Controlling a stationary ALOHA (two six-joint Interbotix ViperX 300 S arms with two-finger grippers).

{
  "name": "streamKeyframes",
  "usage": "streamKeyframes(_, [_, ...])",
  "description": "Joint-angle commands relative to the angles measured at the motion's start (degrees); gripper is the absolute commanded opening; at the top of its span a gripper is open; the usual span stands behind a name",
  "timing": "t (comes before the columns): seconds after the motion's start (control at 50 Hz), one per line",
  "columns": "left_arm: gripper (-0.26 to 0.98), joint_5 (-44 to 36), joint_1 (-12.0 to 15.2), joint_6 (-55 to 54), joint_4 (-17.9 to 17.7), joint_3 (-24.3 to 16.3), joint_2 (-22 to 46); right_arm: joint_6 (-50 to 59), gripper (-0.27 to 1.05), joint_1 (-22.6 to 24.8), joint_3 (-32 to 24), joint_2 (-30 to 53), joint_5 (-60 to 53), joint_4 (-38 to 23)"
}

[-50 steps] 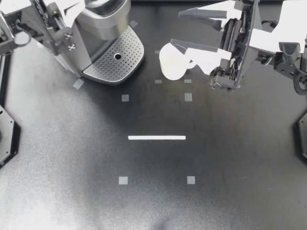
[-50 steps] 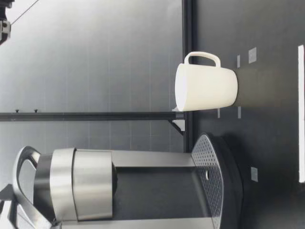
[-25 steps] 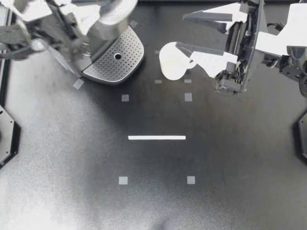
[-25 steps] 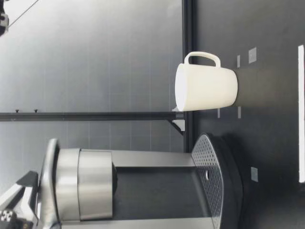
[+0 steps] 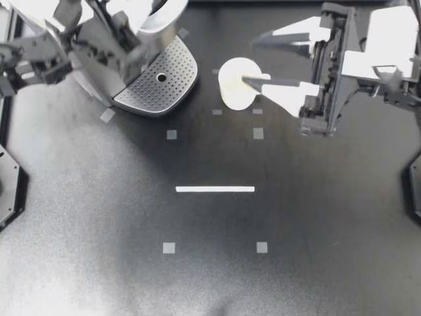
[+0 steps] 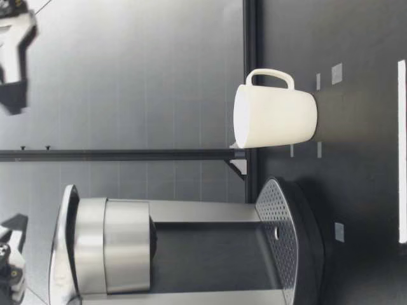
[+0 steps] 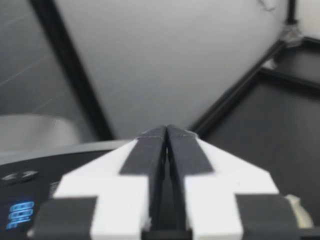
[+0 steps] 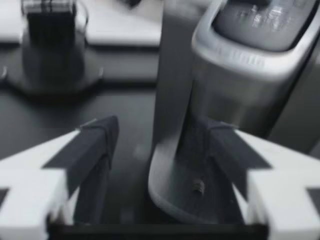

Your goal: Place the coffee capsule inside the capsule container, then place the cup onto the center of the cup tray.

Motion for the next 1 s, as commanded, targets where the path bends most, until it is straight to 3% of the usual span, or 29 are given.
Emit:
streamKeyframes(0.0, [0.13,3.25,-0.53,6.77,-7.56,-3.34,-0.62,-0.18,0.63,-1.93,-3.69,-0.53,8.09,-0.18])
streamKeyframes(0.26, [0.13,22.06,-2.90,39.55,-39.64,-14.50,-0.53,-7.03,0.63,-6.50,-12.92,3.87,37.62,-1.14])
streamKeyframes(0.42, [0.13,25.14,-2.90,49.22,-51.15,-18.98,-0.88,-15.38,0.63,-9.93,-15.47,5.80,43.95,5.45])
streamKeyframes(0.52, [0.13,25.05,-2.90,51.33,-54.40,-19.42,-1.93,-23.55,0.64,-13.45,-15.91,6.06,47.11,13.62])
streamKeyframes(0.68, [0.13,24.52,-2.99,52.29,-56.43,-18.72,-3.96,-34.89,0.63,-19.95,-15.21,7.73,49.48,24.96])
streamKeyframes(0.98, [0.13,19.60,-2.99,51.86,-56.60,-14.41,-8.53,-40.61,0.64,-22.06,-10.37,13.18,40.61,25.58])
